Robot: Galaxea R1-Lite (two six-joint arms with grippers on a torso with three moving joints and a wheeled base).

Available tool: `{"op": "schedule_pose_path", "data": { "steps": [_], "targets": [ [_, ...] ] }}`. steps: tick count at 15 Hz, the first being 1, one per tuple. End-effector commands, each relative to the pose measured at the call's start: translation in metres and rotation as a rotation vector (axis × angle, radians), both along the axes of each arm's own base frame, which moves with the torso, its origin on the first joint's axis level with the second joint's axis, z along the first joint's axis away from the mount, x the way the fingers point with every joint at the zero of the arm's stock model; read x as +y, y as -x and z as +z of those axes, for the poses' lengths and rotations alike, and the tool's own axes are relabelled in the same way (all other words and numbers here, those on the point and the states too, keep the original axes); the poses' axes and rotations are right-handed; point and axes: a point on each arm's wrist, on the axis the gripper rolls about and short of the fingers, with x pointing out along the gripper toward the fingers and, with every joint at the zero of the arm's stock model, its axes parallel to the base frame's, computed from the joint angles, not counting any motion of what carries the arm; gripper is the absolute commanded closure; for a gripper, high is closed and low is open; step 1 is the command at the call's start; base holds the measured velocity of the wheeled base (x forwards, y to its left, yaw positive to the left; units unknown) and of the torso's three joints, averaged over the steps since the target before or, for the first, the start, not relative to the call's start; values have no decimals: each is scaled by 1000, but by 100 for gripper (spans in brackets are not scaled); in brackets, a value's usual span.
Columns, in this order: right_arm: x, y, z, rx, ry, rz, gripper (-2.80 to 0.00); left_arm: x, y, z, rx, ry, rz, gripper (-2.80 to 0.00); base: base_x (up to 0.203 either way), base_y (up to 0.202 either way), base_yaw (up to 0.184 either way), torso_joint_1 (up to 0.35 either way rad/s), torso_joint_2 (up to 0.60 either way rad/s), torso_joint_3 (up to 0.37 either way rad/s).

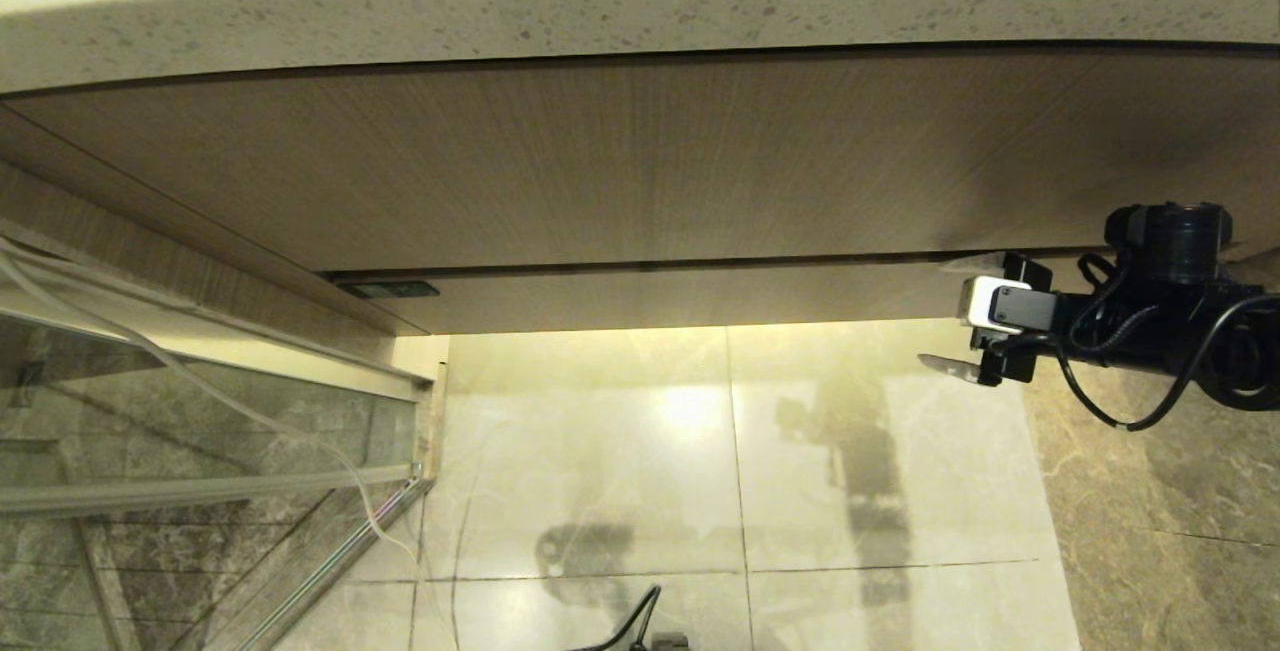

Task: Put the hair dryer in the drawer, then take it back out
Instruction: Pull open the drawer

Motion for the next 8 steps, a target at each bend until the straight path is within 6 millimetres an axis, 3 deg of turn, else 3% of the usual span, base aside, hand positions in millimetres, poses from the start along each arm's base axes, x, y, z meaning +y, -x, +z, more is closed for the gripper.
{"op": "schedule_pose_path", "data": {
  "steps": [1, 8],
  "targets": [
    [5, 0, 0, -5, 6, 18, -280, 0, -4, -11, 38, 1, 0, 0, 0, 0, 0, 0, 0, 0],
    [10, -3, 1, -27, -6, 30, -280, 0, -4, -11, 38, 1, 0, 0, 0, 0, 0, 0, 0, 0]
  ]
}}
